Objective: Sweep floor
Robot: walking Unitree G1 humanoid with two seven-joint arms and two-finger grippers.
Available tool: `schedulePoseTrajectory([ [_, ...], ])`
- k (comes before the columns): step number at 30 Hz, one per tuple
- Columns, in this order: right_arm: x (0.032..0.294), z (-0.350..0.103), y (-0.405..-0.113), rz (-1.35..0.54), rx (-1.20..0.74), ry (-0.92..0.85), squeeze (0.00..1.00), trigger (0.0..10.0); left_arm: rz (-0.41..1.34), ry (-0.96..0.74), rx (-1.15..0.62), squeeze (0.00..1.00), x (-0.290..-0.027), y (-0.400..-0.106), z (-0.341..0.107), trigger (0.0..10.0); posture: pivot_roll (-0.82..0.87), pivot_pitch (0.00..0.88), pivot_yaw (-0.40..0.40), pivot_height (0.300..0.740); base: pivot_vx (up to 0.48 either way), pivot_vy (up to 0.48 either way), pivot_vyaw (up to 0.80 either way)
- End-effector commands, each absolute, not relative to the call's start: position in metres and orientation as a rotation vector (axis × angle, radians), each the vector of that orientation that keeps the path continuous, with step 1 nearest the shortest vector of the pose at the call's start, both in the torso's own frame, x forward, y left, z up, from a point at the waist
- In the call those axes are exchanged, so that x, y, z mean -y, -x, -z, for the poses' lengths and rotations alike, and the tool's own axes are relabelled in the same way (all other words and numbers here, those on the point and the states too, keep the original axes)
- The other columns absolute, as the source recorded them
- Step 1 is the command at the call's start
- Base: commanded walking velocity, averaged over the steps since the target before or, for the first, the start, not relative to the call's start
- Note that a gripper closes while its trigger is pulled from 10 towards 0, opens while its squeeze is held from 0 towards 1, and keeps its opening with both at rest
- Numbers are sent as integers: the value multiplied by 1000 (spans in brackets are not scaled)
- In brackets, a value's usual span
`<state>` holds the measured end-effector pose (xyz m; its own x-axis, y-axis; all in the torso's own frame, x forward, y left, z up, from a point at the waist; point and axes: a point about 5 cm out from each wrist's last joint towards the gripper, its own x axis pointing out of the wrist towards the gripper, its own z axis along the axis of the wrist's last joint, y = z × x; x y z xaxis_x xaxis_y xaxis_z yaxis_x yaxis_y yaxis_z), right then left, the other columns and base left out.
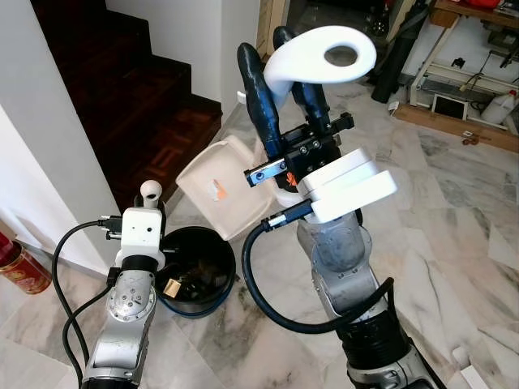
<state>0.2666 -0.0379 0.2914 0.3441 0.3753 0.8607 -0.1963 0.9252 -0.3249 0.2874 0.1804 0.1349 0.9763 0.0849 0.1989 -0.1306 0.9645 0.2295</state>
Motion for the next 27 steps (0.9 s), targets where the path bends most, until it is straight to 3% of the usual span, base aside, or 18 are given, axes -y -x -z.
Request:
schedulePoseTrajectory([
  [1,47,-300,-271,-306,1187,222,0,10000,-65,-220,266,0,-169,-288,-148,10000,133,97,-119,740,0,0,0],
  [5,63,-294,-291,-191,1095,349,0,10000,-61,-220,260,0,-169,-287,-147,10000,129,98,-118,740,0,0,0],
  [12,114,-275,-322,30,865,341,0,10000,-53,-220,244,0,-169,-286,-143,10000,121,102,-114,740,0,0,0],
  [14,135,-264,-329,104,775,289,0,10000,-54,-220,242,0,-170,-285,-143,10000,119,101,-112,740,0,0,0],
  [17,141,-260,-331,129,746,278,0,10000,-54,-221,241,0,-171,-285,-143,10000,119,101,-112,740,0,0,0],
  [20,174,-232,-340,252,582,136,0,10000,-57,-217,238,0,-172,-285,-142,10000,117,99,-109,740,0,0,0],
  [27,194,-215,-338,316,505,61,0,10000,-70,-186,226,0,-178,-283,-140,10000,116,90,-98,740,0,0,0],
])
